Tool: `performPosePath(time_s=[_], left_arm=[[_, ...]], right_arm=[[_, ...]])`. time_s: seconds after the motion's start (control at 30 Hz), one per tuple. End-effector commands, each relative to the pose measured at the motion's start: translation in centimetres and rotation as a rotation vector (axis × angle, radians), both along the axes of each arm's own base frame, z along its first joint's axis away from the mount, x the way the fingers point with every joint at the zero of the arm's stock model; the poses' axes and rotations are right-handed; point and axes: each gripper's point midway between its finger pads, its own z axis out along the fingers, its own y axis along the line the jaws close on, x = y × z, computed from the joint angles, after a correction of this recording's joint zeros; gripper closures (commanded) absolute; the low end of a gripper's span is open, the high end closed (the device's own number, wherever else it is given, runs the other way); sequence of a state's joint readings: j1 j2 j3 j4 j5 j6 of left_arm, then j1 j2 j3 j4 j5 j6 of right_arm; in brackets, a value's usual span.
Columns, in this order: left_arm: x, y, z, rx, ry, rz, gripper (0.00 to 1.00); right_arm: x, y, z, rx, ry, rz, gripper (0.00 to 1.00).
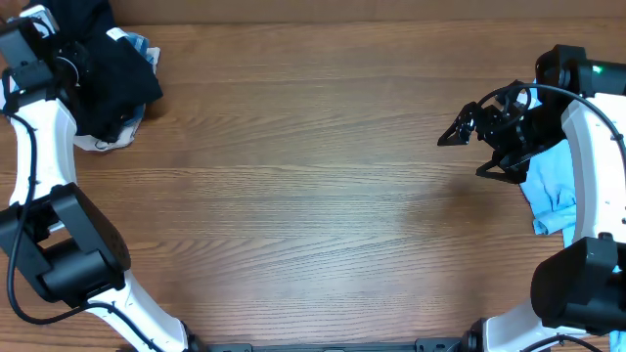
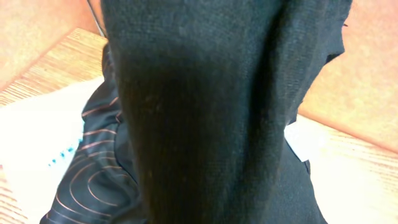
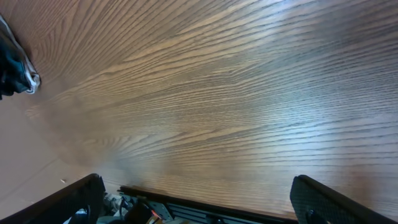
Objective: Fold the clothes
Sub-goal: 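Place the black shirt on the pile and open the left gripper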
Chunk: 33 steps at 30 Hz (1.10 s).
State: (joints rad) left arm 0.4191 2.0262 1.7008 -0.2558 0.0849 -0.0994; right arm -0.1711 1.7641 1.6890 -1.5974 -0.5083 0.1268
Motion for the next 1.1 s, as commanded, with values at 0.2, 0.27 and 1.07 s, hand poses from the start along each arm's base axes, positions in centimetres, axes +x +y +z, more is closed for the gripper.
performPosePath(time_s=[0.2,0.27,1.07], left_arm=[[1.5,2.9,-0.8,0.026,-0.054,0.061,0.91],[1.5,3.8,-1.8,0.026,-0.048,0.100,0.88],[-0.8,7.1,4.9,0.108,-0.031,0.275,0.00]], right_arm=[[0.0,-0.1,1.2,-0.009,-0.031,-0.003,0.00],[0.0,-0.1,1.2,-0.009,-0.030,-0.003,0.00],[-0.6,-0.5,1.0,-0.036,-0.004,0.002,0.00]])
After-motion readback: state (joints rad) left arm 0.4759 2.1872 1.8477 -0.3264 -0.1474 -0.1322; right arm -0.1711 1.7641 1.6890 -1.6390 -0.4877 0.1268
